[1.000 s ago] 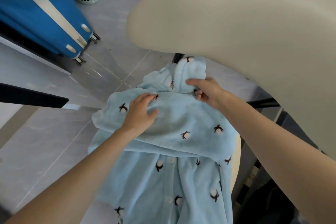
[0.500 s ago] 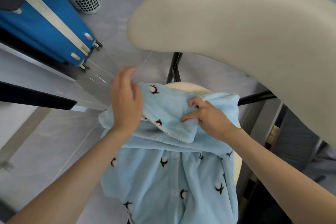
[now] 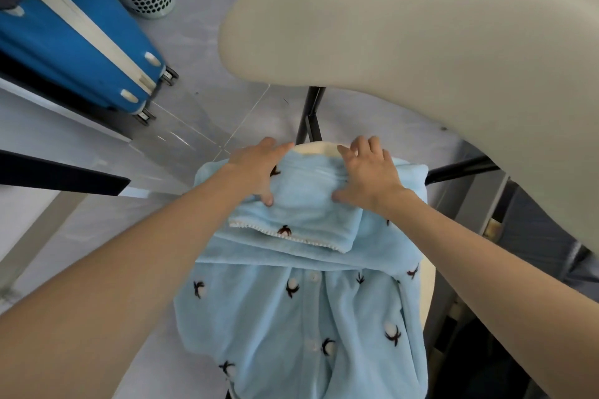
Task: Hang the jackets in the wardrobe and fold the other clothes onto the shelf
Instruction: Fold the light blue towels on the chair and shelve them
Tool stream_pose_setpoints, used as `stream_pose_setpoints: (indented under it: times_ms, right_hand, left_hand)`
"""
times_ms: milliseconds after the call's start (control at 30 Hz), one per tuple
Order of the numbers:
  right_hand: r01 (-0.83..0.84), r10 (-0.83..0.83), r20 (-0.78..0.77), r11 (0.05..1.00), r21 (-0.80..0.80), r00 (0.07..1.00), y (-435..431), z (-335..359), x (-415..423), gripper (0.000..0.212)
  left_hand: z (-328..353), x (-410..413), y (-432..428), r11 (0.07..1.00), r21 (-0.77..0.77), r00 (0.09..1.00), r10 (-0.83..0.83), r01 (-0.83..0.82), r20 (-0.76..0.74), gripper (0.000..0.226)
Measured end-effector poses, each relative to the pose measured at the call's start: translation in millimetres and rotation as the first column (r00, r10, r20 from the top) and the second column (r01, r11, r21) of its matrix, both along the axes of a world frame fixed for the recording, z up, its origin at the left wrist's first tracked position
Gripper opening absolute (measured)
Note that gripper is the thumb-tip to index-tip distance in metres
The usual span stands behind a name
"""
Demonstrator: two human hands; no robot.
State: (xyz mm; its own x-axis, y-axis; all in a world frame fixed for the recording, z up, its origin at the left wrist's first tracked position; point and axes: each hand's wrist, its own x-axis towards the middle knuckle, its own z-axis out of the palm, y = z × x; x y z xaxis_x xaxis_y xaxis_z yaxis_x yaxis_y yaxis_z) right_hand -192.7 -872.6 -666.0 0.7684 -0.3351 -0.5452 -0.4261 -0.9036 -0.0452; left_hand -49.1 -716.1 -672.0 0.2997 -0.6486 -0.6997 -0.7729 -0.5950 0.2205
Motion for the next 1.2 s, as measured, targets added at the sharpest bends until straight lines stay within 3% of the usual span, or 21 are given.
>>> stream_pose_setpoints:
  times_ms: [100,233,400,533,633,767,933,1067,1133,1200]
  right_hand:
    - [-0.008,0.018,-0.136,0.997,0.080,0.990,-5.7,-7.8,2.4,0.094]
    - [0.007,0.013,-0.165,0.993,0.119,0.986,-1.9,-10.5,-2.1,0.087]
    - [-0.057,0.067,-0.144,0.996,0.074,0.987,5.3,5.8,-12.1,0.058]
    - [-0.142,0.141,-0.067,0.990,-0.016,0.988,3.4,33.9,-21.1,0.056]
    - [-0.107,0.109,0.033,0.993,-0.053,0.993,-0.9,58.9,-21.5,0.057]
    - [-0.046,0.068,0.179,0.991,-0.125,0.982,-10.9,89.0,-22.4,0.051]
    - [-0.037,0.154,0.359,0.949,-0.314,0.921,-12.8,101.6,-39.5,0.040]
    - [-0.009,0.212,0.519,0.931,-0.366,0.828,-4.1,94.4,-62.5,0.043]
    - [-0.011,0.212,0.504,0.928,-0.372,0.838,6.4,82.2,-80.8,0.047]
    - [-0.047,0.213,0.443,0.933,-0.356,0.871,20.6,66.2,-104.1,0.050]
  left_hand:
    - [-5.9,0.9,-7.3,0.988,0.093,0.985,-0.136,0.126,0.109,0.126]
    - [-9.9,0.3,-10.1,0.986,0.081,0.987,-0.149,0.144,0.058,0.118]
    - [0.8,-4.1,2.2,0.990,-0.008,0.987,-0.143,0.144,0.067,0.082]
    - [26.5,-2.1,18.1,0.989,0.002,0.982,-0.148,0.149,0.116,0.044]
    - [50.3,-8.3,19.4,0.985,-0.072,0.955,-0.130,0.154,0.267,0.031]
    - [74.5,-18.6,13.7,0.962,-0.209,0.867,-0.047,0.173,0.497,0.042]
    - [90.3,-30.7,10.4,0.901,-0.415,0.820,0.136,0.131,0.556,0.036]
    - [86.3,-51.6,26.5,0.812,-0.484,0.673,0.161,0.325,0.722,0.047]
    - [76.6,-71.4,39.7,0.768,-0.533,0.692,0.169,0.353,0.702,0.062]
    - [63.5,-97.5,56.6,0.788,-0.519,0.748,0.115,0.332,0.654,0.074]
